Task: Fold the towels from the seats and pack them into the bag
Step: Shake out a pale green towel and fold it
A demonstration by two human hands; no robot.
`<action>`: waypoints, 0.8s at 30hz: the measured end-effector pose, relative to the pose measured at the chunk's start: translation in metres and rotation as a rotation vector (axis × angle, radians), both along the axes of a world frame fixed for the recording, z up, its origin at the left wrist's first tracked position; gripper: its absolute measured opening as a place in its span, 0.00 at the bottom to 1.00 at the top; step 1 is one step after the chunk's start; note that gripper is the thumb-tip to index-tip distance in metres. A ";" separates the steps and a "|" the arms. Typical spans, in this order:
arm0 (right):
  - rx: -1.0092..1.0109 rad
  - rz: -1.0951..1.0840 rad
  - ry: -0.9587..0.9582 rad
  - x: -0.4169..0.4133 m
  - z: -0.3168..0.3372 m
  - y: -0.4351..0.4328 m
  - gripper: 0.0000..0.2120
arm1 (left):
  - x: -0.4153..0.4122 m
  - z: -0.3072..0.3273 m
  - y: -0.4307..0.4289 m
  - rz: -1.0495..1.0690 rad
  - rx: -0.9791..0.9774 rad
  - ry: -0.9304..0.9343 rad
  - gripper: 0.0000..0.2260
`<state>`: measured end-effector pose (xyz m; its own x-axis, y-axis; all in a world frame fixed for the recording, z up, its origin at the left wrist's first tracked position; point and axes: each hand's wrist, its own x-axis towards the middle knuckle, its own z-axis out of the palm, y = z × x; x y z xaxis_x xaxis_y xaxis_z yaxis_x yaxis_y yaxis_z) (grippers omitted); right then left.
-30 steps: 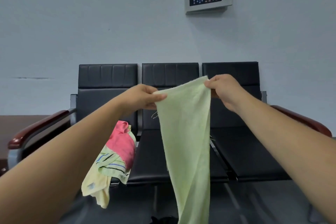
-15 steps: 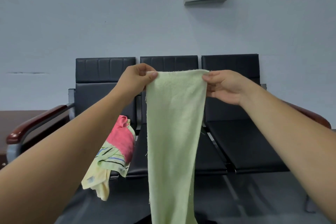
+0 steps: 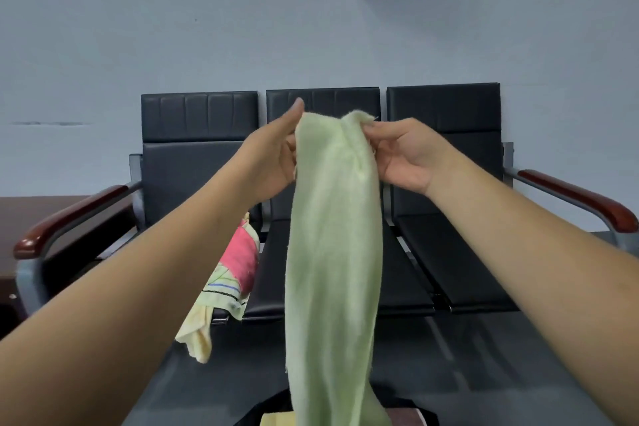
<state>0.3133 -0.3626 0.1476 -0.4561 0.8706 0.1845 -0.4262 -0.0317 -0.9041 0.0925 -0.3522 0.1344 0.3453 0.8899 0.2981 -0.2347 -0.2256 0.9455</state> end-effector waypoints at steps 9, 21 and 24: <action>-0.101 -0.325 -0.004 0.019 -0.005 0.018 0.12 | 0.002 -0.091 -0.023 -0.111 -0.267 0.280 0.07; -0.224 0.146 -0.121 0.013 -0.098 0.028 0.34 | 0.029 -0.060 -0.012 -0.146 -0.410 -0.403 0.22; -0.122 0.215 -0.337 0.004 -0.106 0.016 0.26 | 0.026 -0.057 -0.005 -0.045 -0.395 -0.356 0.23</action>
<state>0.3169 -0.3469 0.0414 -0.6469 0.7554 -0.1047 -0.0792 -0.2031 -0.9760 0.1185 -0.3570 0.0771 0.3239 0.9448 0.0490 -0.5579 0.1489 0.8165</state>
